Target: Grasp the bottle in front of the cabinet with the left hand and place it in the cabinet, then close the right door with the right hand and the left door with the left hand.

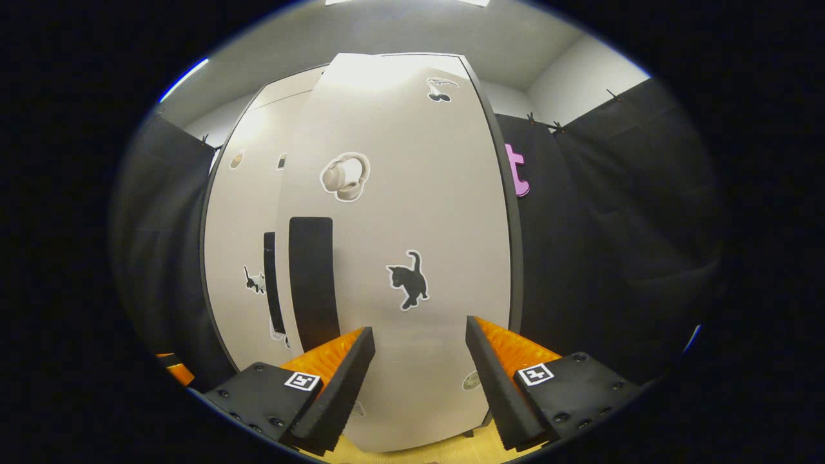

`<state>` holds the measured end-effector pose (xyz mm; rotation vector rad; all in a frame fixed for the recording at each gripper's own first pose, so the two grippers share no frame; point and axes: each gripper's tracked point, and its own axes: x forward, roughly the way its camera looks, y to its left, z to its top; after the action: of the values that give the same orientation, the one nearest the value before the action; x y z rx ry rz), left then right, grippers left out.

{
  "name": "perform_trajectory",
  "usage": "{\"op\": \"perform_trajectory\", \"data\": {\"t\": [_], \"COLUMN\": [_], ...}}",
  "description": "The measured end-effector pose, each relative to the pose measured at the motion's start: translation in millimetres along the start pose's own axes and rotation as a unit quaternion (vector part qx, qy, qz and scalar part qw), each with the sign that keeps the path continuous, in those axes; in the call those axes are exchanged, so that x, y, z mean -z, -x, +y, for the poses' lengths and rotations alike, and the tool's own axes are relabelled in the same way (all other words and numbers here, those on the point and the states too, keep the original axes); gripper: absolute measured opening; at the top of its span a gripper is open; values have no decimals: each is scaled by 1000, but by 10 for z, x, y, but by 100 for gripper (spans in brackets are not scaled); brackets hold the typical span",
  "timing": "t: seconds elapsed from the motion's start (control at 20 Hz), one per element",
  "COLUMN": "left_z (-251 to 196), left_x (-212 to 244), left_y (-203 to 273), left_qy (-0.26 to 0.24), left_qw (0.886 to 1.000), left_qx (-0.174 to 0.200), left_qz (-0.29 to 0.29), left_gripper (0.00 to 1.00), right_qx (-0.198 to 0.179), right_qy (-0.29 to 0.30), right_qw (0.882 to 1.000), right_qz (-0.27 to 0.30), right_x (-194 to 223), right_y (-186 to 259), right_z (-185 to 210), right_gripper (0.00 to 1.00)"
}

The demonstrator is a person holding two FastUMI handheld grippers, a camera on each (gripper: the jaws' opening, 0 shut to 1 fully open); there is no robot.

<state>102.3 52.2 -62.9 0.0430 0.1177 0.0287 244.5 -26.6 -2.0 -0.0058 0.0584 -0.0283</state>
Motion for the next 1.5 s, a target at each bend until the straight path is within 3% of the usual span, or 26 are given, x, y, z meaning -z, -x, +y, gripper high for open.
{"op": "perform_trajectory", "data": {"t": [0.7, 1.1, 1.5], "left_z": [-274, -756, -1485], "left_x": [-49, -91, -61], "left_y": [-174, -57, 152], "left_qy": [-1, -13, 10], "left_qw": [1000, 1000, 999], "left_qx": [15, 21, 48], "left_qz": [-5, -10, -1], "left_gripper": [95, 94, 95], "right_qx": [-44, -75, -61], "right_qy": [-3, 14, 15], "right_qw": [999, 997, 998], "right_qz": [-11, -5, -17], "right_x": [22, 69, -65], "right_y": [-120, 699, 1578], "right_z": [136, 69, -391], "right_gripper": [95, 95, 95]}}
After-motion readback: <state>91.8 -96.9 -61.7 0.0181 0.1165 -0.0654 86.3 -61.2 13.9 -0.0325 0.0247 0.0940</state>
